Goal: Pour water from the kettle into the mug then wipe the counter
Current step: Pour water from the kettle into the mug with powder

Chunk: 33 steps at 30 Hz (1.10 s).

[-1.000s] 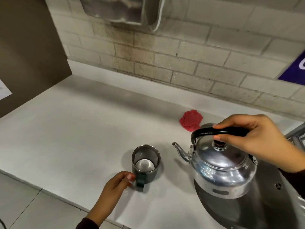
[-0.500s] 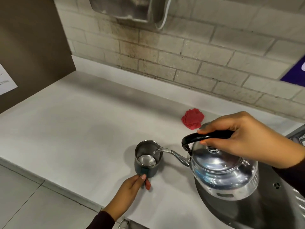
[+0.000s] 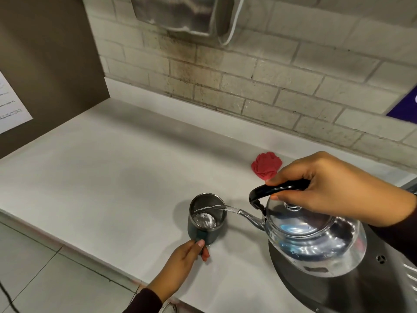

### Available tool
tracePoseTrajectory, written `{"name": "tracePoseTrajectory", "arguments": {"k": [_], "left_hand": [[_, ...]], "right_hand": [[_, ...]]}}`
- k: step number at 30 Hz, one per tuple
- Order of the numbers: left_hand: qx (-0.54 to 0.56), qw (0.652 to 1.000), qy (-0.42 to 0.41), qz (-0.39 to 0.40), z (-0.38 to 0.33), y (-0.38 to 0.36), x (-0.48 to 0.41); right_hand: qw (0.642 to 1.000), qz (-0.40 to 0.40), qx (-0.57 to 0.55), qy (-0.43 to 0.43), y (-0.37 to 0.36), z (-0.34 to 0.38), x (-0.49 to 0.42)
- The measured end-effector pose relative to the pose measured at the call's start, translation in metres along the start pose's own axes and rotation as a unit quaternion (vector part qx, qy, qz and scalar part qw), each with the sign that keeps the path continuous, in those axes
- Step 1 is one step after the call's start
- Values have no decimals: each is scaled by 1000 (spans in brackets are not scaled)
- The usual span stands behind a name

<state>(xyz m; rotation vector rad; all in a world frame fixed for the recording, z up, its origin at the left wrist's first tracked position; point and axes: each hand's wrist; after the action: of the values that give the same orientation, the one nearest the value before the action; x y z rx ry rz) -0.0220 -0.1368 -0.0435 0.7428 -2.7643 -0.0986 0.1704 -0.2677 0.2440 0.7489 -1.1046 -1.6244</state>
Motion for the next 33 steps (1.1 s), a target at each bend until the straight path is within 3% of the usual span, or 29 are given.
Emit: {"name": "tracePoseTrajectory", "arguments": {"k": [33], "left_hand": [[-4,1000,-12,19,2,3,-4]], "right_hand": [[988,41,150,24,-17,21,-38]]}}
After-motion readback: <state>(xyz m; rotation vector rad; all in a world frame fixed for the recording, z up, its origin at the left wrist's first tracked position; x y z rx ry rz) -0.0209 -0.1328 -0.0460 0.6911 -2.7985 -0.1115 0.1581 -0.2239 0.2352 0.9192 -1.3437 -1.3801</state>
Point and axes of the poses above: each hand's wrist, its own x-axis away from the middle knuckle, its own y-axis out of the back of the hand, z = x × y, and after that the axes turned 2 degrees about -y, right-handed
